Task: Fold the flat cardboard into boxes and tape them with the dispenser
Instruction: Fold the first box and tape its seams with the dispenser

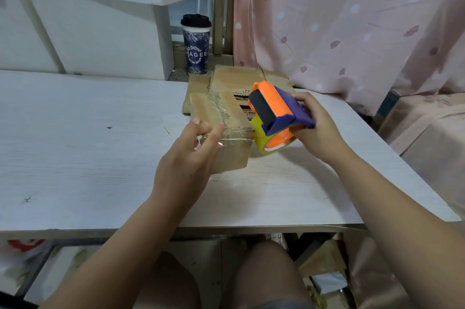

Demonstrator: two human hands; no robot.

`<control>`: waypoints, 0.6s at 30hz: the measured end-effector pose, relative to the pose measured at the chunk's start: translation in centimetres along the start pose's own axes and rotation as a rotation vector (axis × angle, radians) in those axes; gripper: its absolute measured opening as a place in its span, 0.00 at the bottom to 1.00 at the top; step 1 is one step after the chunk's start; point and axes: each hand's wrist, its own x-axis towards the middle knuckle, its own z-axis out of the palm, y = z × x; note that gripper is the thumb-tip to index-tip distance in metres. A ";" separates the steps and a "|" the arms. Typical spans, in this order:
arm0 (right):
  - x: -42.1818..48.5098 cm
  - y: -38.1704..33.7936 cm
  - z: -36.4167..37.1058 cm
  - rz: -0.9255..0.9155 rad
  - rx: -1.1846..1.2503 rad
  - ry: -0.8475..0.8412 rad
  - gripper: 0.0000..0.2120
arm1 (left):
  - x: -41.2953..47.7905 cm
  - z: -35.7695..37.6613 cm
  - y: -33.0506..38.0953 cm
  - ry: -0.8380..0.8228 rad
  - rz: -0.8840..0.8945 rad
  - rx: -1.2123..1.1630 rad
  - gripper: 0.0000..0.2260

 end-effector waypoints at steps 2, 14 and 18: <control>-0.1 0.2 0.2 0.023 0.014 -0.006 0.25 | 0.1 0.0 0.0 0.015 0.017 -0.006 0.12; -1.6 2.1 2.3 0.129 0.155 0.032 0.27 | 0.9 -0.4 1.3 -0.005 0.127 0.052 0.14; -1.6 2.3 2.4 0.136 0.153 0.071 0.31 | 0.7 0.0 1.9 -0.177 -0.175 -0.031 0.20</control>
